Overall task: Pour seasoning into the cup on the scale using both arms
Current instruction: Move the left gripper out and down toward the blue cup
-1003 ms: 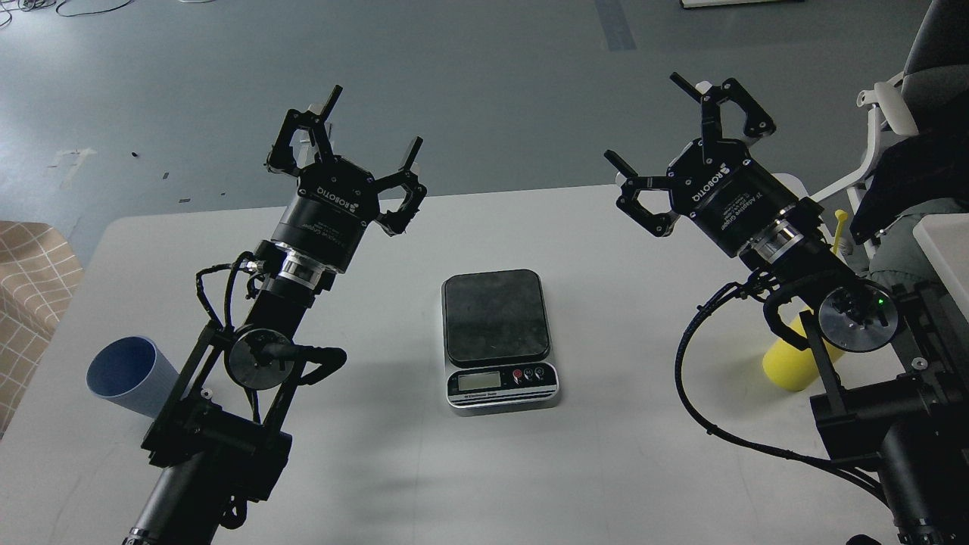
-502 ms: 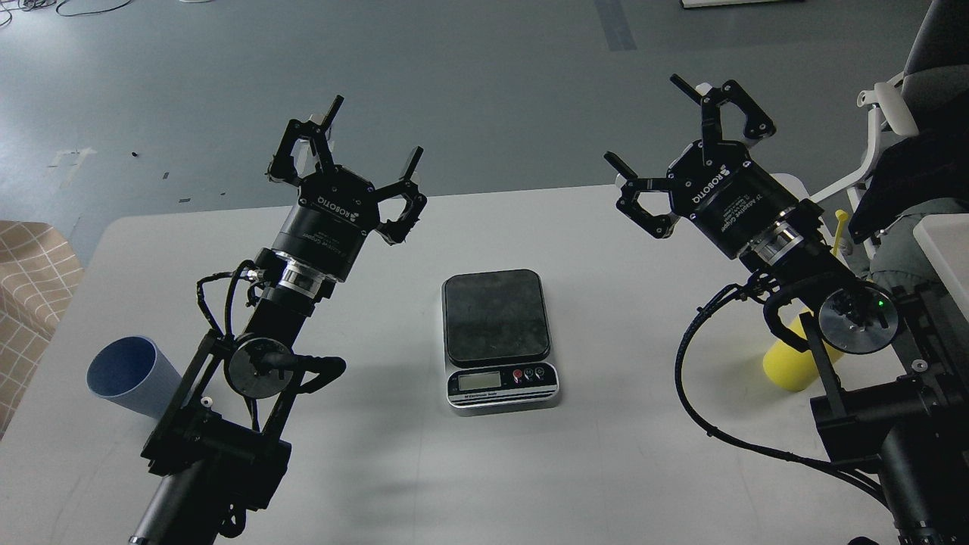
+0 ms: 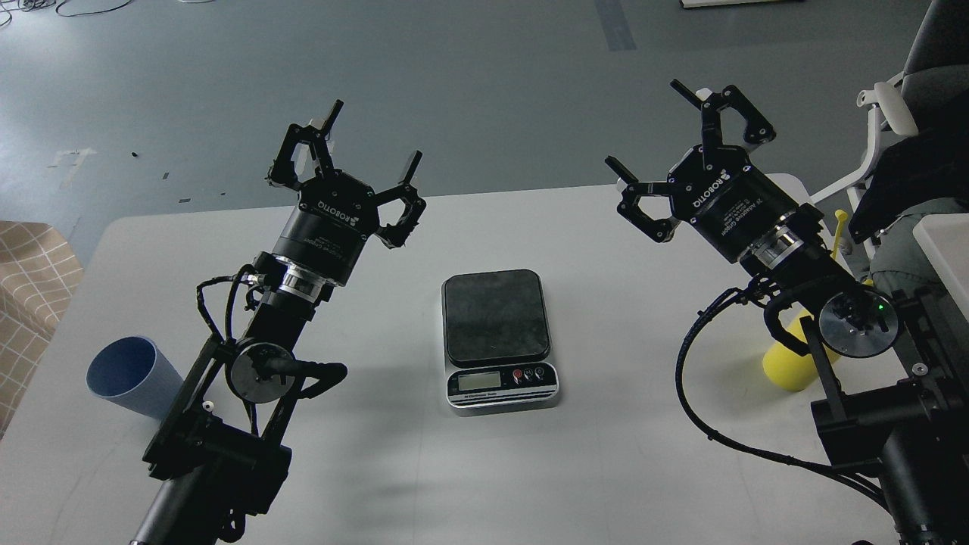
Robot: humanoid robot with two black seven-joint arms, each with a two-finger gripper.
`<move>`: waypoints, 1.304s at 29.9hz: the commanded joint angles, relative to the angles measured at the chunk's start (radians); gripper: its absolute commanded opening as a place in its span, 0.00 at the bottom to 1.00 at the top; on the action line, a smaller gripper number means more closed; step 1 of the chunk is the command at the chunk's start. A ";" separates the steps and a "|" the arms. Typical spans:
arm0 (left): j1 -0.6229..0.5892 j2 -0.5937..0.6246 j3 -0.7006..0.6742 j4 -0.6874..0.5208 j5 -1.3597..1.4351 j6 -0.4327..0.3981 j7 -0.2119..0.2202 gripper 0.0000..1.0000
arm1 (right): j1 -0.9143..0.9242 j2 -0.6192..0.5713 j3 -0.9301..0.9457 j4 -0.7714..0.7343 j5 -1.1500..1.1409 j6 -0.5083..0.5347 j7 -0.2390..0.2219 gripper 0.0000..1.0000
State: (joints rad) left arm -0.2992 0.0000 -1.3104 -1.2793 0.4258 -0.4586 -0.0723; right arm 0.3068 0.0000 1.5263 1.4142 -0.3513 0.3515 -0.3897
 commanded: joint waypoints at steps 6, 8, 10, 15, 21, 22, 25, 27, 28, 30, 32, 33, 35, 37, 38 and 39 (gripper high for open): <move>-0.015 0.000 0.002 0.000 0.001 0.000 0.002 0.99 | 0.000 0.000 -0.003 -0.003 -0.003 0.000 0.000 1.00; -0.017 0.000 0.002 0.000 0.001 0.000 0.002 0.99 | 0.000 0.000 -0.003 -0.003 -0.003 0.000 0.000 1.00; -0.018 0.000 0.002 0.000 0.001 -0.002 0.000 0.99 | 0.000 0.000 -0.003 -0.003 -0.003 0.000 0.000 1.00; -0.076 0.027 0.005 -0.009 0.004 -0.002 0.002 0.99 | 0.000 0.000 0.000 -0.003 -0.003 0.000 0.000 1.00; -0.243 0.321 0.075 -0.028 0.226 0.000 -0.007 0.99 | -0.012 0.000 0.002 0.000 -0.021 0.001 0.000 1.00; -0.283 0.398 0.106 -0.029 0.287 0.000 -0.026 0.99 | -0.014 0.000 0.002 0.000 -0.023 0.001 0.000 1.00; -0.333 0.530 0.161 -0.034 0.384 0.000 -0.081 0.99 | -0.014 0.000 0.002 0.000 -0.025 0.000 0.000 1.00; -0.348 0.616 0.183 -0.044 0.428 0.001 -0.134 0.99 | -0.014 0.000 0.000 -0.001 -0.028 0.001 0.000 1.00; -0.345 0.668 0.183 -0.058 0.445 0.001 -0.168 0.99 | -0.014 0.000 0.000 -0.003 -0.029 0.001 0.000 1.00; -0.333 0.733 0.184 -0.078 0.464 0.009 -0.187 0.99 | -0.014 0.000 -0.001 -0.003 -0.031 0.001 0.000 1.00; -0.324 0.773 0.188 -0.086 0.473 0.009 -0.190 0.99 | -0.014 0.000 0.000 -0.003 -0.031 0.000 0.000 1.00; -0.308 0.814 0.191 -0.089 0.484 0.009 -0.190 0.99 | -0.014 0.000 0.000 -0.003 -0.031 0.000 0.000 1.00; -0.279 0.865 0.191 -0.091 0.524 0.009 -0.193 0.99 | -0.014 0.000 0.000 -0.001 -0.031 0.001 0.000 1.00; -0.259 0.905 0.191 -0.106 0.579 0.011 -0.216 0.99 | -0.014 0.000 0.002 -0.003 -0.031 0.001 0.000 1.00; -0.253 0.917 0.189 -0.110 0.594 0.012 -0.233 0.99 | -0.014 0.000 0.002 -0.003 -0.031 0.001 0.000 1.00; -0.239 0.946 0.188 -0.118 0.619 0.015 -0.269 0.99 | -0.014 0.000 0.003 -0.003 -0.031 0.001 0.000 1.00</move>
State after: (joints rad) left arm -0.5664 0.8878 -1.1201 -1.3803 0.9858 -0.4481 -0.2830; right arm 0.2929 0.0000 1.5271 1.4117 -0.3819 0.3517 -0.3893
